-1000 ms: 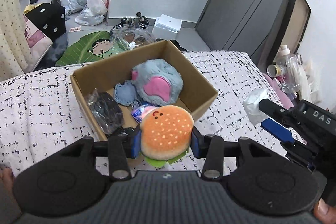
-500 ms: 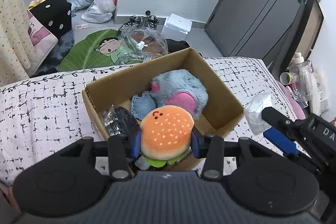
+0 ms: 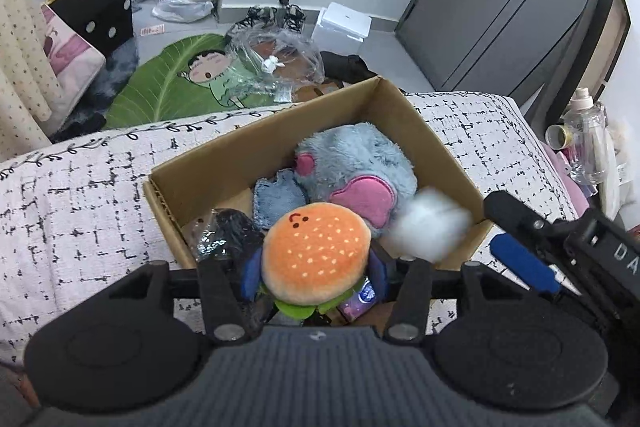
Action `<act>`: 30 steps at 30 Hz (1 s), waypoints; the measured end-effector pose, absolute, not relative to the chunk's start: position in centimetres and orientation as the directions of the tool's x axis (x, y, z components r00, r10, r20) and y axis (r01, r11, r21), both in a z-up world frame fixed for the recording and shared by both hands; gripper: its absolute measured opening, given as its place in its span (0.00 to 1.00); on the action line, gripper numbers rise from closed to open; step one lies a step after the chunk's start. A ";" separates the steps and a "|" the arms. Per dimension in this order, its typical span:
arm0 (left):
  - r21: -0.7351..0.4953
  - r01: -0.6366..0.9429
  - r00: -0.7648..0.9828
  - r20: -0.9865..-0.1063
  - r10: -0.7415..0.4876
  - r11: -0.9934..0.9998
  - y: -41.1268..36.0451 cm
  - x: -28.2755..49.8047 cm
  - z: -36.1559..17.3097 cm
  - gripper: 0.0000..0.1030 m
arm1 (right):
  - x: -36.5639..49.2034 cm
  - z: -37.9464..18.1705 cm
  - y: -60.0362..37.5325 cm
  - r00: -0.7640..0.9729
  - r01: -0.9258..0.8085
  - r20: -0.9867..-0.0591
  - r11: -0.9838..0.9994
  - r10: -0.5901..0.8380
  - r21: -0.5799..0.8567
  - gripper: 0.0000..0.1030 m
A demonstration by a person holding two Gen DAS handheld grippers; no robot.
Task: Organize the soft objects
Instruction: 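Open left gripper over box while right gripper releases white pack inside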
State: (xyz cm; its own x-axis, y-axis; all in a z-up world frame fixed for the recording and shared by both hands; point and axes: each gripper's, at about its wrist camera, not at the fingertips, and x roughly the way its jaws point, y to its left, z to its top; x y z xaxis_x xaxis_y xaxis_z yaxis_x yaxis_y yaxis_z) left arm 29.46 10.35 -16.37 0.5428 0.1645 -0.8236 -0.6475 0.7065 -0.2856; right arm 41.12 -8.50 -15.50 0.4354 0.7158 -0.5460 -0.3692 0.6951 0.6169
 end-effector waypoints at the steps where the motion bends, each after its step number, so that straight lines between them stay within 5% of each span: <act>1: -0.286 -0.648 0.542 -0.824 0.164 0.706 10.4 29.5 -16.4 0.52 | 41.0 -15.5 -8.5 0.435 -0.370 -0.548 0.696 0.715 0.615 0.42; 20: -0.250 -0.609 0.549 -0.817 0.173 0.753 8.0 27.7 -13.9 0.62 | 38.1 -13.5 -10.7 0.434 -0.367 -0.611 0.749 0.663 0.552 0.45; 30: -0.235 -0.543 0.576 -0.803 0.154 0.806 6.1 24.9 -11.3 0.67 | 34.3 -10.7 -14.4 0.495 -0.333 -0.650 0.817 0.577 0.472 0.74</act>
State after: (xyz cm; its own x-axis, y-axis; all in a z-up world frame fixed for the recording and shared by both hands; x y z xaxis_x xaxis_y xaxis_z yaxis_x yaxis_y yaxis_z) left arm 24.88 6.11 -11.33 0.5757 0.1537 -0.8031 -0.5433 0.8059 -0.2352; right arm 34.35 -14.35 -10.72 0.4950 0.5769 -0.6497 -0.3325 0.8166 0.4717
